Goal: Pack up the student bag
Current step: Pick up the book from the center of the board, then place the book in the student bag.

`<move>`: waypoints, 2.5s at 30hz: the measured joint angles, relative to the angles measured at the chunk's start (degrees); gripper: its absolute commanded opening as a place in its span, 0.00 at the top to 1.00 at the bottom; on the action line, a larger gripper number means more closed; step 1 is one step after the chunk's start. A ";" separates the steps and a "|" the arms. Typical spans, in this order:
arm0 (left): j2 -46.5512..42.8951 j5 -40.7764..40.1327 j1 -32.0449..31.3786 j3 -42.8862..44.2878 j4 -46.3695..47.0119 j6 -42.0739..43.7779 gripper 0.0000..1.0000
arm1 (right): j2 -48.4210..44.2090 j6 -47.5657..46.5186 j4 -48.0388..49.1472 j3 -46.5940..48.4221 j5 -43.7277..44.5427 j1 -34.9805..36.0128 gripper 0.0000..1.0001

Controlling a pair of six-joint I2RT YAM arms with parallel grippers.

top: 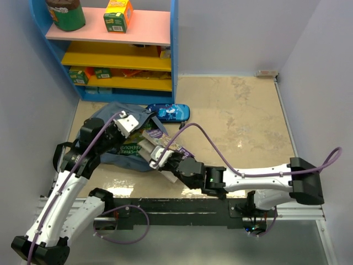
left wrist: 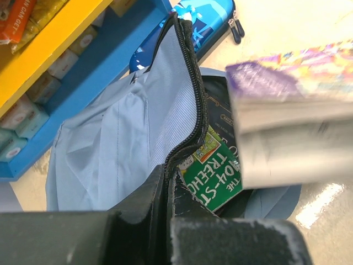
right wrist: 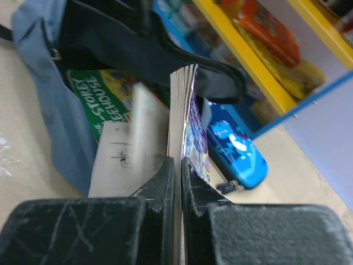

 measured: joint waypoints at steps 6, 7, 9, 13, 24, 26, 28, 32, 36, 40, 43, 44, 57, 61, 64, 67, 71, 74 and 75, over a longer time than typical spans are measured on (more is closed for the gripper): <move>-1.11 -0.55 0.00 -0.09 -0.42 -1.14 1.00 | 7.19 -0.81 3.41 2.49 -5.77 -0.11 1.00; -1.33 -0.63 0.00 -0.09 -0.44 -1.33 1.00 | 8.09 -0.83 3.80 2.84 -6.49 -0.22 1.00; -1.81 -0.85 0.02 -0.09 -0.52 -2.08 1.00 | 10.67 -0.87 5.03 3.96 -8.39 -0.98 1.00; -2.73 -1.16 0.02 -0.09 -1.09 -2.64 1.00 | 16.57 -0.81 7.69 6.16 -13.33 -3.69 1.00; -4.11 0.52 0.55 -0.07 -2.21 -1.73 1.00 | 36.30 -2.34 10.49 19.21 -23.67 -9.22 1.00; -4.57 -1.14 1.64 -0.07 -2.60 -0.39 1.00 | 38.53 -2.36 10.54 22.01 -24.98 -9.49 0.93; -4.90 -3.37 2.43 0.09 -2.47 1.09 1.00 | 40.17 -2.19 10.54 24.24 -25.70 -9.75 0.69; -5.01 -5.03 2.78 0.28 -1.97 2.14 1.00 | 40.92 -0.61 10.73 25.31 -25.77 -9.73 0.36; -4.72 -2.99 1.99 0.28 -0.85 1.05 1.00 | 37.97 2.91 9.88 22.16 -24.81 -9.60 0.21; -4.68 -0.22 0.94 0.17 -1.66 0.48 1.00 | 28.83 10.69 10.01 15.23 -22.36 -9.86 0.35; -4.50 0.22 0.94 0.17 -1.66 0.48 1.00 | 19.69 17.35 11.82 7.98 -20.61 -11.52 0.78; -4.42 0.28 0.94 0.17 -1.66 0.48 1.00 | 16.90 19.45 12.22 5.90 -19.74 -12.59 0.88; -3.43 1.44 0.94 0.20 -1.64 0.46 1.00 | 21.22 38.95 7.85 -1.01 -16.61 -23.32 1.00; -3.13 1.51 0.94 0.24 -1.62 0.46 1.00 | 27.19 40.72 5.62 2.01 -18.47 -23.34 1.00; -2.95 1.57 0.94 0.24 -1.60 0.46 1.00 | 29.42 41.51 4.79 4.55 -20.13 -23.34 1.00; -2.93 1.81 0.94 0.24 -1.62 0.44 1.00 | 31.80 42.10 4.61 8.00 -21.59 -23.56 1.00; -2.84 1.99 0.94 0.35 -1.62 0.44 1.00 | 35.06 42.99 4.70 12.09 -24.20 -23.65 1.00; -2.84 1.97 0.94 0.35 -1.68 0.44 1.00 | 36.89 43.76 4.94 14.60 -25.94 -23.61 1.00; -2.84 1.97 0.94 0.35 -1.68 0.44 1.00 | 37.42 44.00 4.96 15.30 -26.38 -23.54 1.00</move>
